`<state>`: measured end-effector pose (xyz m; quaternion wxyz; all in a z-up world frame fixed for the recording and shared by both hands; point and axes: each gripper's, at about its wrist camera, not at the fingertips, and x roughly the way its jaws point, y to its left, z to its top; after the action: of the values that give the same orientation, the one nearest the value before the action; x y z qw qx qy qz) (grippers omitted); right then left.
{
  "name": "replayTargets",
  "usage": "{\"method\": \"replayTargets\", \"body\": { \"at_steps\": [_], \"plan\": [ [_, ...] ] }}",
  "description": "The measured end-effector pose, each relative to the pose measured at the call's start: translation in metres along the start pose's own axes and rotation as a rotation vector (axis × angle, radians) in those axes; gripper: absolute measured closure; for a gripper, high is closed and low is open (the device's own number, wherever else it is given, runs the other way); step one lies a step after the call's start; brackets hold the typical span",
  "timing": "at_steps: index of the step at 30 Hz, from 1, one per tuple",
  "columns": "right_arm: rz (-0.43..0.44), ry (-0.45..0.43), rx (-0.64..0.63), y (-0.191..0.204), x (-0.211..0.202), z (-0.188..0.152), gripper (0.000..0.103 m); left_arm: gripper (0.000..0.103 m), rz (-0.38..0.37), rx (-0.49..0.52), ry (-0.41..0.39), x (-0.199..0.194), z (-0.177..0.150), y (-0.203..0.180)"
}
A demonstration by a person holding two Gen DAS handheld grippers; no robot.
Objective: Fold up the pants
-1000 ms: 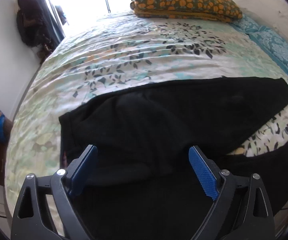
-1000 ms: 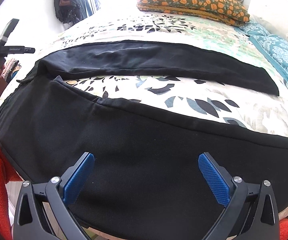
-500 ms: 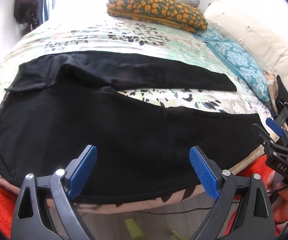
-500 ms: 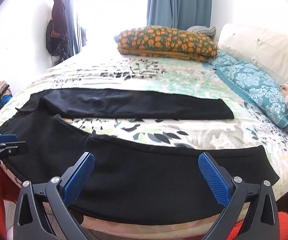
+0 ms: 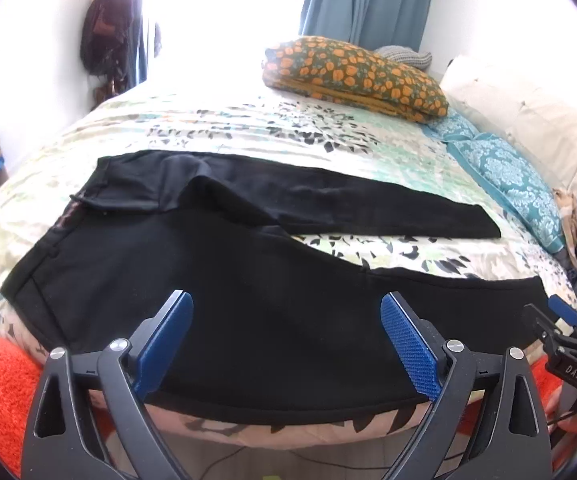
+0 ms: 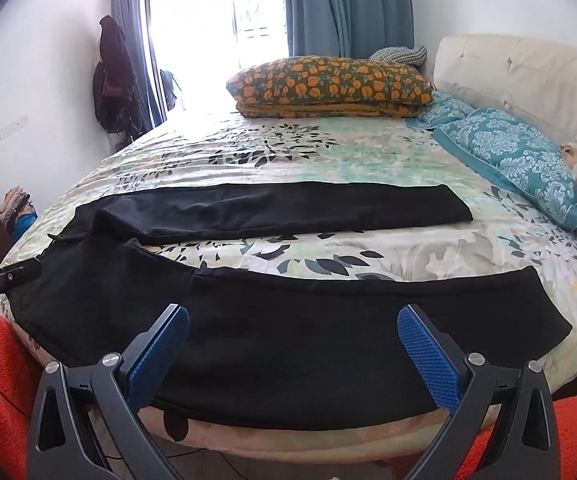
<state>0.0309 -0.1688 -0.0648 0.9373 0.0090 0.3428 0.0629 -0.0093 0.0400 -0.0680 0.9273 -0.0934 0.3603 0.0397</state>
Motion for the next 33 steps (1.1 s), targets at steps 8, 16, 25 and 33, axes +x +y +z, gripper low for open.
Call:
{"method": "replayTargets", "body": {
  "at_steps": [8, 16, 25, 33],
  "plan": [
    [-0.042, -0.079, -0.04, 0.005, -0.001, 0.002, 0.0, 0.006, 0.032, 0.068, 0.03, 0.014, -0.025, 0.0],
    [-0.035, -0.049, -0.098, 0.016, 0.015, -0.002, 0.0, 0.006, 0.051, 0.075, 0.014, 0.023, -0.032, 0.002],
    [-0.022, -0.021, -0.156, 0.03, 0.022, -0.008, 0.0, 0.006, 0.073, 0.073, 0.029, 0.029, -0.034, 0.005],
    [-0.025, -0.015, -0.156, 0.03, 0.022, -0.009, 0.0, 0.006, 0.063, 0.095, 0.035, 0.027, -0.036, -0.001]
  ]
}}
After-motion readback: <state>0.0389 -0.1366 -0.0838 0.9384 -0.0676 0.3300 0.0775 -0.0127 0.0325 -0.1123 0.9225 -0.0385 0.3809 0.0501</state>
